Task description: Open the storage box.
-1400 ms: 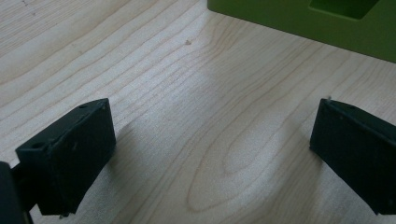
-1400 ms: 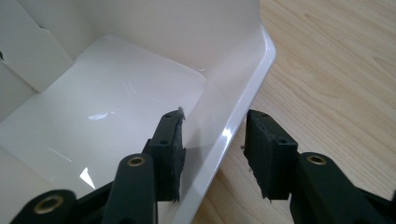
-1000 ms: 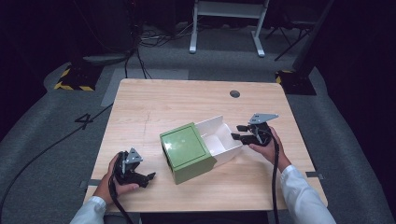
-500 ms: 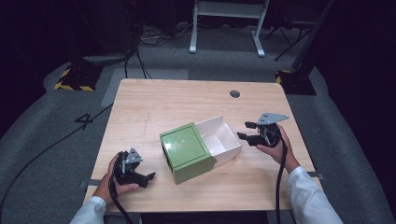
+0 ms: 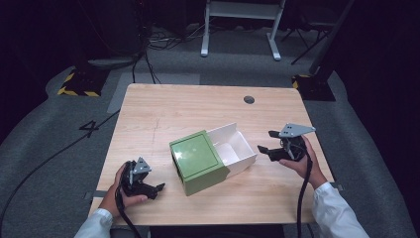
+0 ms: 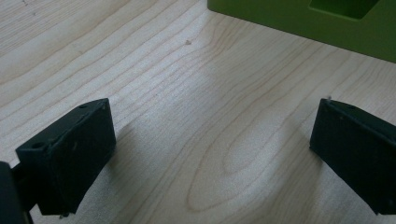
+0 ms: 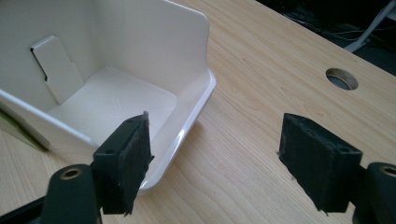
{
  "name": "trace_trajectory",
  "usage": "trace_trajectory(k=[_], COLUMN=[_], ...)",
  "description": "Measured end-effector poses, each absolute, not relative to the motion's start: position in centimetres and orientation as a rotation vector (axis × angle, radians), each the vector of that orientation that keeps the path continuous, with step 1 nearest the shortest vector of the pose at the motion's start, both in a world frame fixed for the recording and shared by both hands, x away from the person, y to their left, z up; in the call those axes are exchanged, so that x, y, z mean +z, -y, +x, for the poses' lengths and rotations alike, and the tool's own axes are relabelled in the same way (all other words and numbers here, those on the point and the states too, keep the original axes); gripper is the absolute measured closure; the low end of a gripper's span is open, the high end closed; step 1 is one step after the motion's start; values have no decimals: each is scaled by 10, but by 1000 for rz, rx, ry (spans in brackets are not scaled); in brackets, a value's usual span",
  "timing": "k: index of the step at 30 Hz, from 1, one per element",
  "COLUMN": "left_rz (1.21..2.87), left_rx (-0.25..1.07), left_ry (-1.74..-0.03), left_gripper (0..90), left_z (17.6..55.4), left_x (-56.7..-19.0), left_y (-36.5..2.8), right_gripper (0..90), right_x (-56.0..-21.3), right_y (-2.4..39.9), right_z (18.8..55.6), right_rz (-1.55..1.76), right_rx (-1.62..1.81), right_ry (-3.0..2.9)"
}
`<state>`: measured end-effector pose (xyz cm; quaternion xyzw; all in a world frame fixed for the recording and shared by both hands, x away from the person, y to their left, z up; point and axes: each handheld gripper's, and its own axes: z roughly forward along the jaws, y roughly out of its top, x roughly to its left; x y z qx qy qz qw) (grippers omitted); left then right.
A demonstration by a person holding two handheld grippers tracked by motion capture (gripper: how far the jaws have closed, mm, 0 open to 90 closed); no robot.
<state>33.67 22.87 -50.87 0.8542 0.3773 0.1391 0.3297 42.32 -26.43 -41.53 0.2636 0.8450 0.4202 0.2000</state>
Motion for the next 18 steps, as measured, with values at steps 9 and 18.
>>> trace_trajectory(k=[9,18], left_rz=[2237,2238], left_rx=[367,369], left_ry=[-989,-988], left_gripper=[5,5], left_z=[336,336], left_x=[-508,-508], left_y=[-229,-230], right_gripper=[241,228], right_x=[-417,-423], right_y=[273,282], right_z=[409,397], right_rz=[693,676], right_rx=[1127,1074], right_ry=[-2385,-2412])
